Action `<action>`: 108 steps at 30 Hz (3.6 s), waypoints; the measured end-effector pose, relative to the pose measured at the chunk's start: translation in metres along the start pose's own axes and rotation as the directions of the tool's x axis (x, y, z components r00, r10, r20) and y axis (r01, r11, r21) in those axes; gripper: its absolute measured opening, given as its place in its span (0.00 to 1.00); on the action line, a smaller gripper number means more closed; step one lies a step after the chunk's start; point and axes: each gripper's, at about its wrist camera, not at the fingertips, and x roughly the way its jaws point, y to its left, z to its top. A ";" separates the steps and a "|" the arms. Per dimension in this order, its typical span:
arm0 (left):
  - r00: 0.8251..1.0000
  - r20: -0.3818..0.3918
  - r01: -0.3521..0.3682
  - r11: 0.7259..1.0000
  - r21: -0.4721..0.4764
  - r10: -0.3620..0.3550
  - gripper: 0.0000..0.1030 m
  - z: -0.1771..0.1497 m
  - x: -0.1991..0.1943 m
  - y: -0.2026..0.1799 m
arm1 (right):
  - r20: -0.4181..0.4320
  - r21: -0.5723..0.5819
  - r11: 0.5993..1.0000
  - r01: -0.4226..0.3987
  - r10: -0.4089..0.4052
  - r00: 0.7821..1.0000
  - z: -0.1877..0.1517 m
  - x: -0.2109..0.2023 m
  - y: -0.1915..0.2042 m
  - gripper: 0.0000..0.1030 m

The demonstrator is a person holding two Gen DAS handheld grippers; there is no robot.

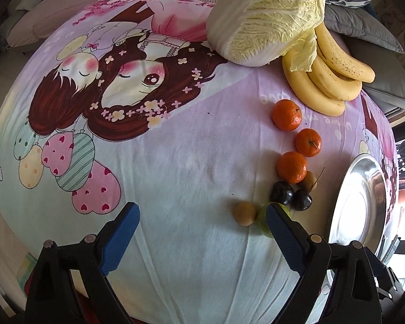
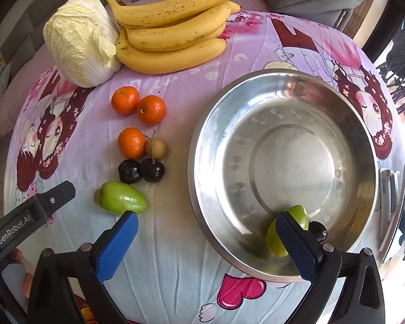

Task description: Organize fruits

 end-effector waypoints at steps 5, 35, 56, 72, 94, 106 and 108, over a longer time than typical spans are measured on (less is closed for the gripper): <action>0.997 -0.062 0.033 0.999 -0.038 -0.035 0.92 0.003 0.013 0.009 | 0.048 0.004 0.997 -0.071 0.071 0.996 -0.001 0.000 0.015 1.00; 0.994 -0.103 0.019 0.989 -0.148 -0.035 0.92 0.022 0.042 0.052 | -0.081 0.034 0.964 -0.264 0.266 0.961 0.019 0.047 0.039 1.00; 0.981 -0.142 0.106 0.981 -0.161 -0.130 0.91 0.020 0.050 0.052 | -0.097 0.013 0.962 -0.273 0.273 0.957 0.010 0.062 0.037 0.78; 0.980 -0.142 0.120 0.981 -0.154 -0.142 0.90 0.020 0.051 0.050 | -0.091 0.044 0.933 -0.357 0.360 0.929 0.012 0.067 0.034 0.65; 0.965 -0.162 0.199 0.979 -0.052 -0.205 0.71 0.017 0.051 0.013 | -0.028 0.091 0.942 -0.324 0.327 0.944 0.002 0.050 0.006 0.60; 0.962 -0.184 0.211 0.977 0.029 -0.203 0.42 0.005 0.058 -0.027 | -0.014 0.110 0.941 -0.319 0.322 0.947 -0.007 0.041 -0.011 0.60; 0.961 -0.188 0.212 0.977 0.031 -0.203 0.31 0.005 0.059 -0.031 | -0.014 0.107 0.940 -0.324 0.327 0.945 -0.007 0.041 -0.011 0.60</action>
